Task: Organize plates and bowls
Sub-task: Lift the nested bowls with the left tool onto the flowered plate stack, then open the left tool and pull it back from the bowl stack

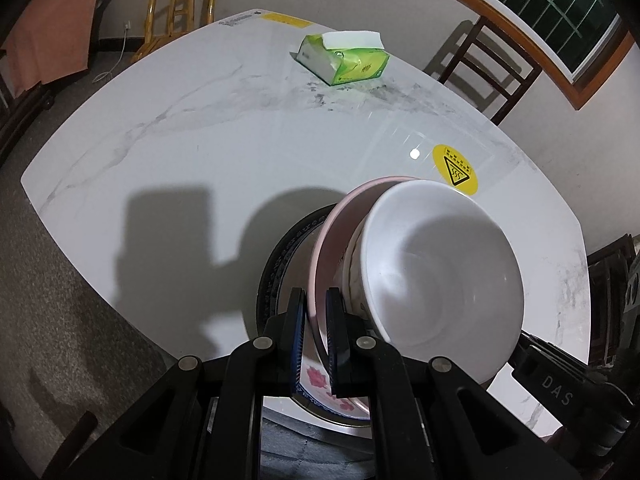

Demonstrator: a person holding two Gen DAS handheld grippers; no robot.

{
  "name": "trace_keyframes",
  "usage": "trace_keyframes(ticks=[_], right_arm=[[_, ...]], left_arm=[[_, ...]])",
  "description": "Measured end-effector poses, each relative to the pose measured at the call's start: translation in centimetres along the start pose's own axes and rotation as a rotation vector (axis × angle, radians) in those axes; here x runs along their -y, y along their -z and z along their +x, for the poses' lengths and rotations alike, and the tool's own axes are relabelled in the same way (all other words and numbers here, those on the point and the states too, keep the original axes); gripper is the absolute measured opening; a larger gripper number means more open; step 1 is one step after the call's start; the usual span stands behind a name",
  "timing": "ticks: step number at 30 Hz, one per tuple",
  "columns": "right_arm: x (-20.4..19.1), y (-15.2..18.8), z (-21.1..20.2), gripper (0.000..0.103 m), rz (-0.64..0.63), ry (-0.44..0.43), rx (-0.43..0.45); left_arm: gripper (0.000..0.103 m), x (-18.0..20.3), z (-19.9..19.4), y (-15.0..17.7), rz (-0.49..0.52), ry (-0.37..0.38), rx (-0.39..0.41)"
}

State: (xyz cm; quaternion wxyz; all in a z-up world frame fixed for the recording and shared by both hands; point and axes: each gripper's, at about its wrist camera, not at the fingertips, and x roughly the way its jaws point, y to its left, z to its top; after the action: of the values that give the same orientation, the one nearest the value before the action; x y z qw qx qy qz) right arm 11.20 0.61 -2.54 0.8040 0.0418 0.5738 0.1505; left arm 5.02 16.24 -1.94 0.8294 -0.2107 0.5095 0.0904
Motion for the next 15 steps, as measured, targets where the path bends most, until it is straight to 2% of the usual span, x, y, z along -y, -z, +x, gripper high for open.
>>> trace_keyframes(ticks=[11,15], right_arm=[[-0.02,0.17,-0.01,0.016,-0.008,0.004,0.018],[0.31,0.35,-0.11,0.028,-0.005,0.027,0.02]], left_arm=[[0.006,0.21,0.17,-0.05,0.028,-0.01,0.03],[0.011,0.18,0.1,-0.05,0.042,-0.026,0.041]])
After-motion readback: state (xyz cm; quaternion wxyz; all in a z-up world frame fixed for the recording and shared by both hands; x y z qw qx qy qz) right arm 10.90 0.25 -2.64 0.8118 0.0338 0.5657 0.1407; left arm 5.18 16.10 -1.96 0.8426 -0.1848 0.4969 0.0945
